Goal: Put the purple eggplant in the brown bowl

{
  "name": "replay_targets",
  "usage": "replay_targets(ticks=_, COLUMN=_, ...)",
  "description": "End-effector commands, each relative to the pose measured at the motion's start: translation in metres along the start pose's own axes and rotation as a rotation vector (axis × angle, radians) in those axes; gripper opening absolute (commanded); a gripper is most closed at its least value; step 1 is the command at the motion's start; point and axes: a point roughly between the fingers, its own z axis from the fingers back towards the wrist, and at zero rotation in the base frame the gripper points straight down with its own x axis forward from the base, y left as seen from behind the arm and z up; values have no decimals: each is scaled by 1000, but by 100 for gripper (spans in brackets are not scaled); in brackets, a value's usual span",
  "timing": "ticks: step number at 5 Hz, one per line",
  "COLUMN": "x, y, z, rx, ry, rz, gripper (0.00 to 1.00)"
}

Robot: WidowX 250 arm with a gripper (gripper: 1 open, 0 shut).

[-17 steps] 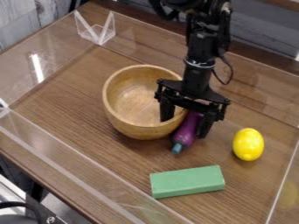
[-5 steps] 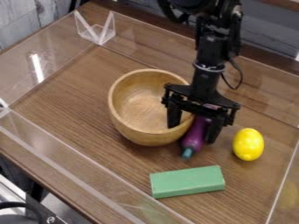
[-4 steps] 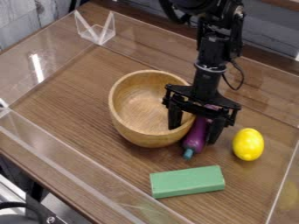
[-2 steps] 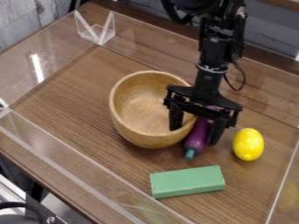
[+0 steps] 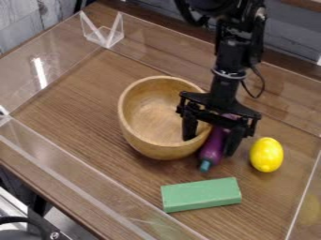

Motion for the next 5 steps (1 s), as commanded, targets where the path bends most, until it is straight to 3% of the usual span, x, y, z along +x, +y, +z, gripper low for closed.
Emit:
replay_targets(ticks=1, x=-10, y=-11, z=-15, rx=21, ry=50, rz=-34, gripper=100)
replay_targets(ticks=5, x=-11, y=-13, z=-14, rx=31, ry=59, rz=-26, gripper=100)
